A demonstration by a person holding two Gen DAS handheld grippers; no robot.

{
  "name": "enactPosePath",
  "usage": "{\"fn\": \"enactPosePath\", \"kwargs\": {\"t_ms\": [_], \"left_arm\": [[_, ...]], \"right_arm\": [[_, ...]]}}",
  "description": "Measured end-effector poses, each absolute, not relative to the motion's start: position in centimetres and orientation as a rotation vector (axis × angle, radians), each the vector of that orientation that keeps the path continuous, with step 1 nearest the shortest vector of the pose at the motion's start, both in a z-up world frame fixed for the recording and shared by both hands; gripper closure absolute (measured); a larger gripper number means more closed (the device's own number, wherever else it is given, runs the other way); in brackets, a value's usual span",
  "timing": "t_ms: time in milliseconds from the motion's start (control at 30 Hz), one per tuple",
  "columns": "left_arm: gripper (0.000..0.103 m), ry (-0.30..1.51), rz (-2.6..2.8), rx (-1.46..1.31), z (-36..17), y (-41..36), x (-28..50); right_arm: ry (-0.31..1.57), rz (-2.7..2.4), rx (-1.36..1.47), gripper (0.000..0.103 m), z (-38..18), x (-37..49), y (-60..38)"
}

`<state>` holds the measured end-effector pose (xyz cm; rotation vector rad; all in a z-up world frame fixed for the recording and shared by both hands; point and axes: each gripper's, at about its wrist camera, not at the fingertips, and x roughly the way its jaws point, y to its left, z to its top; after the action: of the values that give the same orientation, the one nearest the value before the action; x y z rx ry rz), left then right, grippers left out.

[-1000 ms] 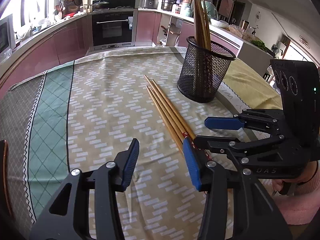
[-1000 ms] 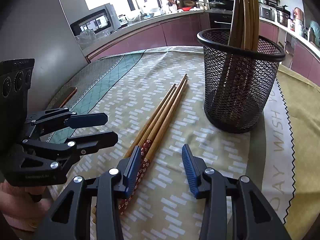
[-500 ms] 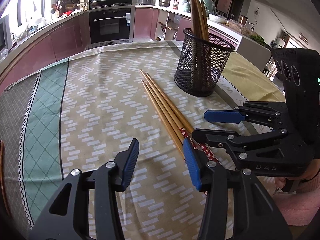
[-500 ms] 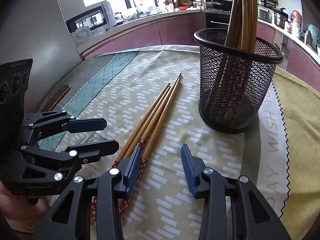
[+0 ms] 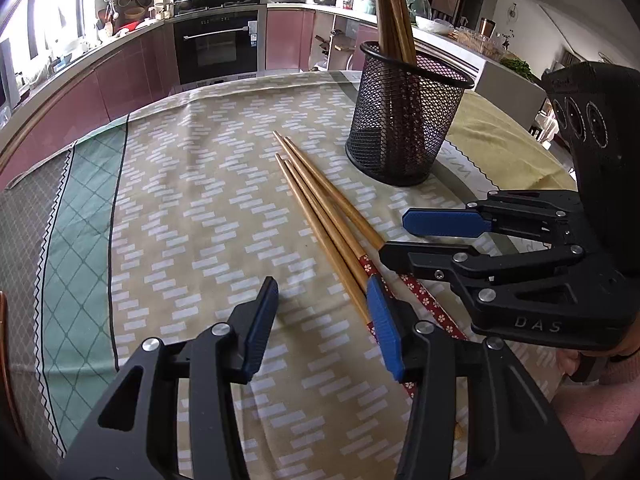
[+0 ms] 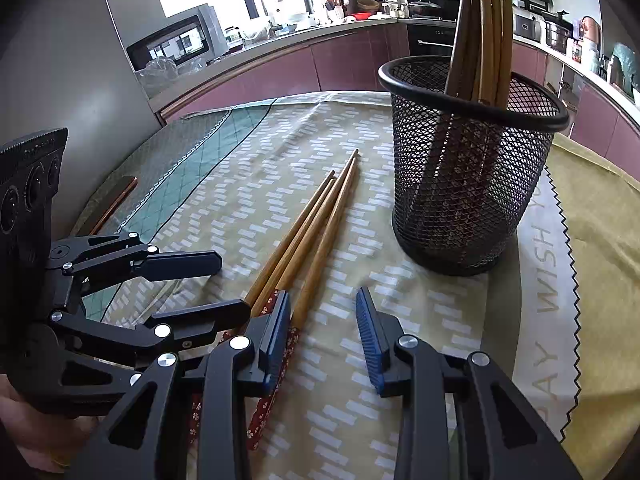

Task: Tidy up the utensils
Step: 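Lower the right gripper onto a chopstick and close on it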

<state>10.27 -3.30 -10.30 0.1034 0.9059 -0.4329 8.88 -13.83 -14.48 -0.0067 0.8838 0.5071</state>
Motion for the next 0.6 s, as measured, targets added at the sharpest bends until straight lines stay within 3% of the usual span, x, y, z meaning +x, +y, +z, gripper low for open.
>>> {"fn": "enactPosePath", "kwargs": {"t_ms": [500, 600], "left_arm": [[0.077, 0.926, -0.398, 0.137, -10.6, -3.6, 11.7], [0.083, 0.932, -0.387, 0.119, -10.5, -3.3, 12.4]], "right_arm": [[0.874, 0.495, -0.037, 0.071, -14.3, 9.8, -12.9], [0.873, 0.492, -0.035, 0.076, -14.3, 10.3, -12.8]]}}
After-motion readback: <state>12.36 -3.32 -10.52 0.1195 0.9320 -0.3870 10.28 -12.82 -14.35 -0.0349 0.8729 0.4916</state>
